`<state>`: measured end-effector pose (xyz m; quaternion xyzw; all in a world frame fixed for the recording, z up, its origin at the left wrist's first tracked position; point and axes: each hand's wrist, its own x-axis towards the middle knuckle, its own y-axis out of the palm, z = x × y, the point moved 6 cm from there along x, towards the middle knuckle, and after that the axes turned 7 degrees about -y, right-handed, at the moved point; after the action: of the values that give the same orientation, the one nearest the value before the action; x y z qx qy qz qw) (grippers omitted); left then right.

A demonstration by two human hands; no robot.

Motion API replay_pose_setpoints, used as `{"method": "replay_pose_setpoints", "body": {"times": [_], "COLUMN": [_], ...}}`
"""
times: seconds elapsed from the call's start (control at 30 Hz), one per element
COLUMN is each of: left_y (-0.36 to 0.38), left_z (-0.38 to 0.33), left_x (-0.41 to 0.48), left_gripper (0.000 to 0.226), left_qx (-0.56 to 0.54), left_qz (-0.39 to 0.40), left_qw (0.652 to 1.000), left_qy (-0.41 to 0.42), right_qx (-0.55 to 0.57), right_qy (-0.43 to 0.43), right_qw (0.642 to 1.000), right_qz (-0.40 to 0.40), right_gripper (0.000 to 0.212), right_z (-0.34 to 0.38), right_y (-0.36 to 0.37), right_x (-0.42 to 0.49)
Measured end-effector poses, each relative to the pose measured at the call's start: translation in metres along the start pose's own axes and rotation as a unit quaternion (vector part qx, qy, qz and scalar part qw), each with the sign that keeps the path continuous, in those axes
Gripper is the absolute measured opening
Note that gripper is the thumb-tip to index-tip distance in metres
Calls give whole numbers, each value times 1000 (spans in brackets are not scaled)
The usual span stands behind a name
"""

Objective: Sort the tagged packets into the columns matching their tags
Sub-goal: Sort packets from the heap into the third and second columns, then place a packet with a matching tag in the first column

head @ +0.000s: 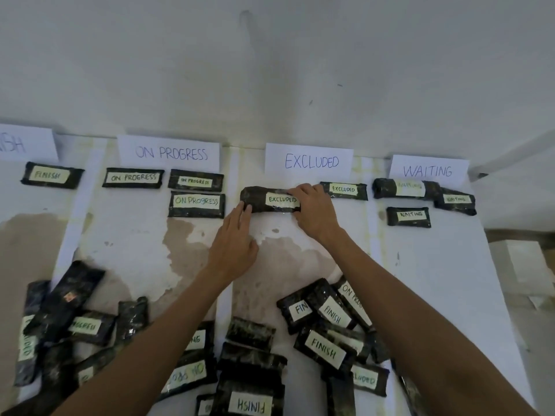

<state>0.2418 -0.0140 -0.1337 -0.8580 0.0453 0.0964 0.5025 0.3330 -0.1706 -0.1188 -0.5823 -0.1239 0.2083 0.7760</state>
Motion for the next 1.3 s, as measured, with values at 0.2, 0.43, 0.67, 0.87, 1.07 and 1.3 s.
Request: {"method": "replay_pose_setpoints", "body": {"times": [0.2, 0.43, 0.67, 0.87, 1.07, 1.3], "left_y": [9, 17, 19, 33, 37, 30], "left_z": [-10, -13, -22, -34, -40, -56], "left_x": [28, 23, -19, -69, -97, -108], "left_gripper": [71, 73, 54, 45, 41, 33], "left_qx": [15, 32, 21, 0, -46, -290], "left_qz": [-7, -28, -11, 42, 44, 136], "left_qw": [1000, 999, 1000, 998, 997, 940], "left_qy": [-23, -12, 10, 57, 49, -115], "right_qx": [16, 32, 114, 25, -55, -19], "right_qy": [-7, -14, -28, 16, 115, 55], "right_qw": [1000, 999, 986, 970, 960, 990], "right_qz": [-6, 18, 118, 240, 248, 132], "right_gripper": [51, 56, 45, 53, 71, 81], "right_z": [-18, -21, 6, 27, 29, 57], "right_y": [7, 5, -8, -3, 12, -6], "right_x": [25, 20, -40, -122, -170, -168]}}
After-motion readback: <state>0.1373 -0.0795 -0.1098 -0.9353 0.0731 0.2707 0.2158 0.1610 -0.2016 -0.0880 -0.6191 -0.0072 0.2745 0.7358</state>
